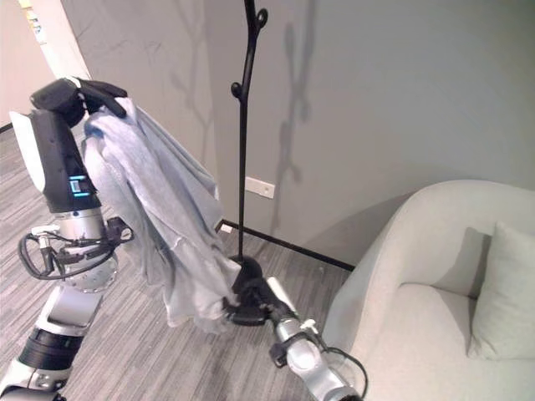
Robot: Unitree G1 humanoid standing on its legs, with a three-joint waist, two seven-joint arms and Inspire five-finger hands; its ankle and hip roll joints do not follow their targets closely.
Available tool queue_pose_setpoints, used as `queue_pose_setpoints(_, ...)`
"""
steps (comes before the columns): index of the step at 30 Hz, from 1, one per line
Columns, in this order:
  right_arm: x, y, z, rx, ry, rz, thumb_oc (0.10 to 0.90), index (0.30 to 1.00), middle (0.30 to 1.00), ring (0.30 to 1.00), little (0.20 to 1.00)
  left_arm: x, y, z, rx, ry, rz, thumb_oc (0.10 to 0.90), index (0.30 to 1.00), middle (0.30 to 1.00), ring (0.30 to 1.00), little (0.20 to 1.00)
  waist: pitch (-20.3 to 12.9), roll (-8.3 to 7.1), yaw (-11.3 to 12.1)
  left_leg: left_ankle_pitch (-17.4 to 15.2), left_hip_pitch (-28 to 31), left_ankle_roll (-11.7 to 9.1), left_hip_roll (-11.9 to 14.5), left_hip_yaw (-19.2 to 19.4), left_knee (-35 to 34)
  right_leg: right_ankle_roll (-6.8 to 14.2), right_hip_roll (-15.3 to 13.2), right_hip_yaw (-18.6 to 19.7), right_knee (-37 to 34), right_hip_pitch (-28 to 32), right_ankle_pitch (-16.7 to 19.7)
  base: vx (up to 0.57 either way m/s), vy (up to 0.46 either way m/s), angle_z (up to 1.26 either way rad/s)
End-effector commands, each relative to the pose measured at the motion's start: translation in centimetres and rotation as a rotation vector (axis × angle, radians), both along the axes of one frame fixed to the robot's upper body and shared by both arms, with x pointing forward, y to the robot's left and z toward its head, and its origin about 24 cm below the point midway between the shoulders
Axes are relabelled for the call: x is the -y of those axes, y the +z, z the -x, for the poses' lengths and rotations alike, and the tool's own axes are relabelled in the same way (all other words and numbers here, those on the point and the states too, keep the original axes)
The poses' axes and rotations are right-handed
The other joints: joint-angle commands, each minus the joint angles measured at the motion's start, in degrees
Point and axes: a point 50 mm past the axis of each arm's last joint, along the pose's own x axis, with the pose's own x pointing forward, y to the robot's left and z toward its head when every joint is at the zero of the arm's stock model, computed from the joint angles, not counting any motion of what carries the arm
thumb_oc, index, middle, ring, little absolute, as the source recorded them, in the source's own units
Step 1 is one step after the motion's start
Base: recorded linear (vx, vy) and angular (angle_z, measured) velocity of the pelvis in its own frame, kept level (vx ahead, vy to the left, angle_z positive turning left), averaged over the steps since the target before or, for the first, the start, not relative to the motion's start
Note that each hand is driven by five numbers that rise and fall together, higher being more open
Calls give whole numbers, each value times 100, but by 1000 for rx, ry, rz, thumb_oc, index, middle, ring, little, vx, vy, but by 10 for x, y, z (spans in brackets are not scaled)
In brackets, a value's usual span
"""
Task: Hang the clothes on the sofa on the clothes rack.
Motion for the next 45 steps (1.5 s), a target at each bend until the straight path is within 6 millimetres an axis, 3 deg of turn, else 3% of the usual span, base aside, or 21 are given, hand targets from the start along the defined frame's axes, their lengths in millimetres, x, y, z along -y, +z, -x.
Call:
queue_pose_setpoints(1,3,36,-20,225,-99,-76,400,300,300,300,300,4,47,8,264,-43,-12,400,300,300,300,300,-517,-126,-54,-538,370,-315,302,31,12,948,-580,155,26,236,-149,6,5,-11)
queue_pose_setpoints(5,20,44,-16,272,-173,-60,400,300,300,300,300,0,45,8,249,-41,1,400,300,300,300,300,-497,-144,-76,-447,335,-284,278,114,12,910,-601,116,26,194,-70,-19,-4,-10)
queue_pose_setpoints(7,30,61,-14,356,-209,-45,406,309,309,309,309,-5,44,11,249,-21,-1,400,300,300,300,300,-492,-127,-119,-459,333,-273,279,120,12,914,-608,130,26,187,-68,-24,-6,0)
queue_pose_setpoints(8,30,61,-13,356,-210,-45,538,507,507,507,507,-5,44,11,249,-21,0,400,300,300,300,300,-494,-125,-115,-460,333,-273,279,120,12,915,-608,130,26,187,-68,0,0,0)
queue_pose_setpoints(9,17,73,-12,381,-127,-239,800,900,900,900,900,-3,47,12,258,-34,-7,400,300,300,300,300,-482,-143,-146,-448,326,-278,277,138,12,916,-608,150,26,170,-52,0,0,0)
queue_pose_setpoints(12,-6,80,-2,292,54,-644,800,900,900,900,900,1,47,8,226,-81,-11,400,300,300,300,300,-483,-159,-146,-515,344,-322,290,77,12,960,-590,202,26,186,-99,27,9,-1)
queue_pose_setpoints(13,-6,80,-2,292,54,-644,800,900,900,900,900,1,47,8,226,-81,-11,400,300,300,300,300,-482,-159,-146,-515,344,-322,290,77,12,960,-590,202,26,186,-99,31,2,1)
queue_pose_setpoints(14,-24,72,11,126,113,-936,800,900,900,900,900,4,43,1,165,-115,-2,400,300,300,300,300,-449,-233,-122,-498,324,-361,295,93,12,960,-588,183,26,169,-91,-26,-16,3)
queue_pose_setpoints(16,-36,76,24,-3,236,-1036,800,900,900,900,900,6,41,-5,113,-111,-36,400,300,300,300,300,-408,-282,-110,-490,290,-384,301,84,12,963,-584,176,26,151,-93,-22,-8,6)
queue_pose_setpoints(19,-37,81,26,-20,272,-1056,800,900,900,900,900,5,40,-6,99,-105,-45,400,300,300,300,300,-395,-291,-108,-489,279,-389,300,79,12,965,-583,173,26,142,-91,-3,1,5)
queue_pose_setpoints(26,-48,122,40,-19,554,-1030,800,900,900,900,900,11,41,-10,75,-80,-145,400,300,300,300,300,-271,-327,-65,-395,75,-382,302,148,12,962,-612,91,26,-67,26,-32,16,-3)
queue_pose_setpoints(30,-55,151,45,69,748,-865,800,900,900,900,900,14,44,-10,96,-36,-209,400,300,300,300,300,-232,-316,-63,-418,-10,-368,307,160,12,989,-607,92,26,-142,38,0,16,0)
queue_pose_setpoints(33,-69,189,51,262,1013,-581,800,900,900,900,900,13,45,-8,130,15,-261,400,300,300,300,300,-192,-316,-55,-419,-67,-364,324,161,12,1000,-603,73,26,-192,50,0,0,0)
queue_pose_setpoints(34,-84,232,78,595,1418,-12,800,900,900,900,900,10,43,-2,151,53,-335,400,300,300,300,300,-208,-367,7,-421,-104,-365,344,167,12,1018,-600,51,26,-224,43,0,0,0)
queue_pose_setpoints(35,-85,231,78,596,1422,-8,800,900,900,900,900,9,42,-2,150,58,-332,400,300,300,300,300,-207,-347,-20,-423,-103,-365,346,168,12,1019,-598,52,26,-222,44,0,0,0)
queue_pose_setpoints(37,-89,244,95,784,1636,353,800,900,900,900,900,10,41,-1,157,63,-393,400,300,300,300,300,-201,-424,44,-393,-126,-377,384,152,12,1027,-588,40,26,-228,15,-2,-6,5)
queue_pose_setpoints(39,-89,245,96,897,1730,647,800,900,900,900,900,13,40,-4,159,60,-425,400,300,300,300,300,-121,-498,104,-358,-166,-380,410,146,12,1025,-571,33,26,-258,10,-44,2,0)
queue_pose_setpoints(41,-90,250,89,1053,1747,881,800,900,900,900,900,11,42,-5,168,85,-444,400,300,300,300,300,-16,-525,86,-339,-209,-374,426,143,12,1025,-568,43,26,-292,18,-71,10,-1)
queue_pose_setpoints(45,-92,252,67,1402,1619,1233,800,900,900,900,900,12,55,-7,233,155,-424,400,300,300,300,300,203,-392,-12,-290,-356,-339,413,133,12,1053,-583,63,26,-425,89,-80,28,-2)
